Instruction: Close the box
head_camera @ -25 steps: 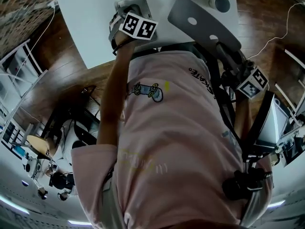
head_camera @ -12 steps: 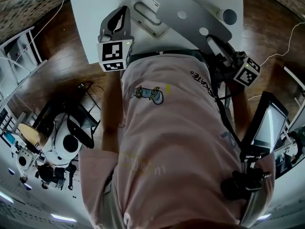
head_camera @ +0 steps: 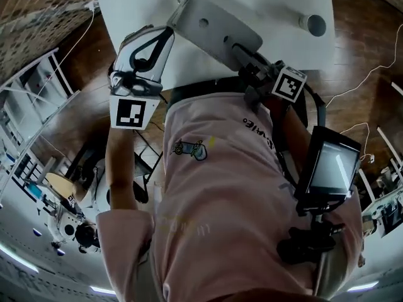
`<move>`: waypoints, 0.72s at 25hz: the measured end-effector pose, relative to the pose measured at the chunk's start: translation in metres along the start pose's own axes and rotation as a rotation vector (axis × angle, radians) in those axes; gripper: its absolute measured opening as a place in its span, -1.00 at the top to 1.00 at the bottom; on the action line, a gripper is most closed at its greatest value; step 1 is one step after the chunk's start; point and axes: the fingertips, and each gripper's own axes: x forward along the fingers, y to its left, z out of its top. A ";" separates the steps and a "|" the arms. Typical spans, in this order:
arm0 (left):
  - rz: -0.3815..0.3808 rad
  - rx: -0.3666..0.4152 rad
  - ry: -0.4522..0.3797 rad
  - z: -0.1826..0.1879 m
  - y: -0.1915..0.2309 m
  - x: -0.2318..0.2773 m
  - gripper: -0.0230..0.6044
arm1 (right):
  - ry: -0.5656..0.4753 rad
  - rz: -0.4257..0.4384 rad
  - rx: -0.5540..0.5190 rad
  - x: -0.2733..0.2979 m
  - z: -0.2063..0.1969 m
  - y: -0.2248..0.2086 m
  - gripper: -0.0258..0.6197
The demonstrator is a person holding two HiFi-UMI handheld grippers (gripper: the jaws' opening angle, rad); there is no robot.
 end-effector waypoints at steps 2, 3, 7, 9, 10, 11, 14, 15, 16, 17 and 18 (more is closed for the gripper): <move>-0.052 -0.166 -0.025 -0.015 0.005 0.004 0.92 | -0.052 0.024 0.029 0.008 -0.010 0.000 0.83; -0.077 -0.235 -0.013 -0.026 0.006 0.009 0.92 | -0.080 0.028 0.041 0.009 -0.014 -0.001 0.83; -0.072 -0.444 0.015 -0.059 0.010 0.029 0.92 | -0.140 0.019 0.051 0.014 -0.019 -0.006 0.83; -0.061 -0.494 0.033 -0.076 0.016 0.032 0.92 | -0.152 0.032 0.062 0.020 -0.018 -0.002 0.83; -0.084 -0.520 0.047 -0.085 0.017 0.036 0.92 | -0.166 0.034 0.073 0.022 -0.016 -0.001 0.83; -0.120 -0.564 0.051 -0.093 0.018 0.041 0.92 | -0.183 0.036 0.087 0.022 -0.014 -0.001 0.83; -0.213 -0.922 -0.104 -0.103 0.030 0.043 0.92 | -0.192 0.057 0.153 0.016 -0.018 -0.001 0.83; -0.209 -1.061 -0.192 -0.108 0.041 0.038 0.92 | -0.177 0.060 0.167 0.017 -0.020 -0.001 0.84; -0.190 -1.142 -0.247 -0.114 0.051 0.034 0.93 | -0.158 0.054 0.171 0.019 -0.023 -0.003 0.84; -0.170 -1.152 -0.250 -0.123 0.056 0.032 0.93 | -0.139 0.039 0.167 0.022 -0.024 -0.004 0.84; -0.165 -1.115 -0.213 -0.130 0.054 0.032 0.93 | -0.122 0.020 0.161 0.024 -0.026 -0.007 0.84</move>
